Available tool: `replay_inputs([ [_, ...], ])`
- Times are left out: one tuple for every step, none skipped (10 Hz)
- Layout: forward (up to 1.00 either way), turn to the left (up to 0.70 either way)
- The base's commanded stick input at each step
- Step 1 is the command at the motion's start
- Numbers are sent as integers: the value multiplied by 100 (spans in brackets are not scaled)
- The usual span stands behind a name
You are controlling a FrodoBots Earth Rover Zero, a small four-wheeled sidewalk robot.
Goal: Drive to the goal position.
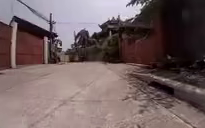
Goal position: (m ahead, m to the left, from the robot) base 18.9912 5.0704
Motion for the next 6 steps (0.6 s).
replay_inputs([
  [100,0],
  [100,0],
  [100,0],
  [100,0],
  [100,0],
  [100,0],
])
